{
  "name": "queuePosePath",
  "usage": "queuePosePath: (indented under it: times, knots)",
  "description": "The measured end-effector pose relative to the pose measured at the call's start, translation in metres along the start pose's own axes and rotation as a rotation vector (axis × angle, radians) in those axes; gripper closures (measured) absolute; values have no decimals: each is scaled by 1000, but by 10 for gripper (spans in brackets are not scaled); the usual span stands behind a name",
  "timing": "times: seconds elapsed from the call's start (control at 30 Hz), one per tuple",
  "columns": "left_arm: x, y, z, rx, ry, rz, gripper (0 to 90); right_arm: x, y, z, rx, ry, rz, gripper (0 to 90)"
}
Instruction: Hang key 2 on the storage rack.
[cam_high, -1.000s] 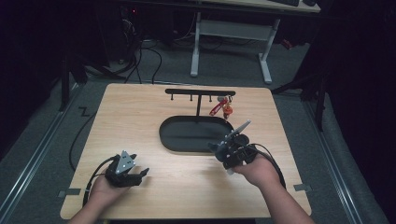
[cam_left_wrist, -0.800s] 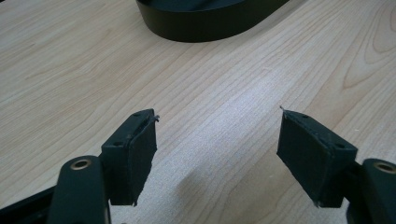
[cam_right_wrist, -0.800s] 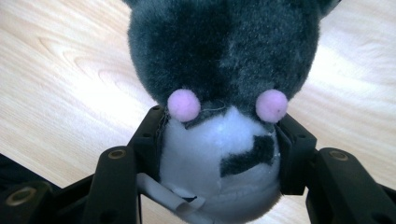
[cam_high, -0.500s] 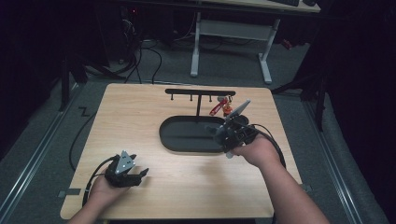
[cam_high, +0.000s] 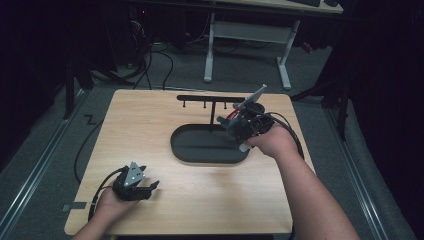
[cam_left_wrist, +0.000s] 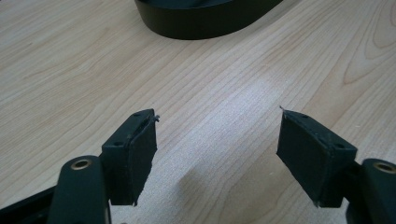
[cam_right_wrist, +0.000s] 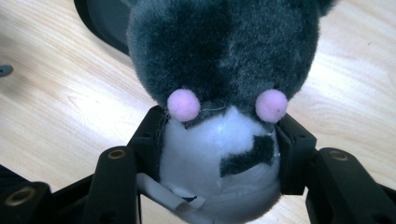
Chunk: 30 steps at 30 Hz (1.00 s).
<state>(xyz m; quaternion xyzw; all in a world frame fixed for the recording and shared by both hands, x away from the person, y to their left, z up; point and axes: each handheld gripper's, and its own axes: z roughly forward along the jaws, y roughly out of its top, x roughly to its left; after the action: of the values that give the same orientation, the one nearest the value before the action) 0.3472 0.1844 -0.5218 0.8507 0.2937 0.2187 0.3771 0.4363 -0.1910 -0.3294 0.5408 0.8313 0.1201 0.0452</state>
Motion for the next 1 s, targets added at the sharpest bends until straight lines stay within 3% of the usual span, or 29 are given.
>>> queuePosePath:
  times: [0.3, 0.5, 0.57, 0.77, 1.0]
  knots:
    - [0, 0, -1, 3, 0, 5, 286, 5, 21, -12, -33, -23, -11, 470]
    - [0, 0, -1, 6, 2, 9, 286, 2, 31, -13, -68, -48, 16, 470]
    - [0, -1, -1, 5, 3, 10, 286, 0, 32, -8, -61, -70, 20, 470]
    - [-1, -1, -1, 8, 0, 9, 286, -2, 27, 17, -8, -67, 21, 469]
    - [-2, 0, 0, 19, -8, 20, 287, -4, 27, 47, -10, -43, 35, 456]
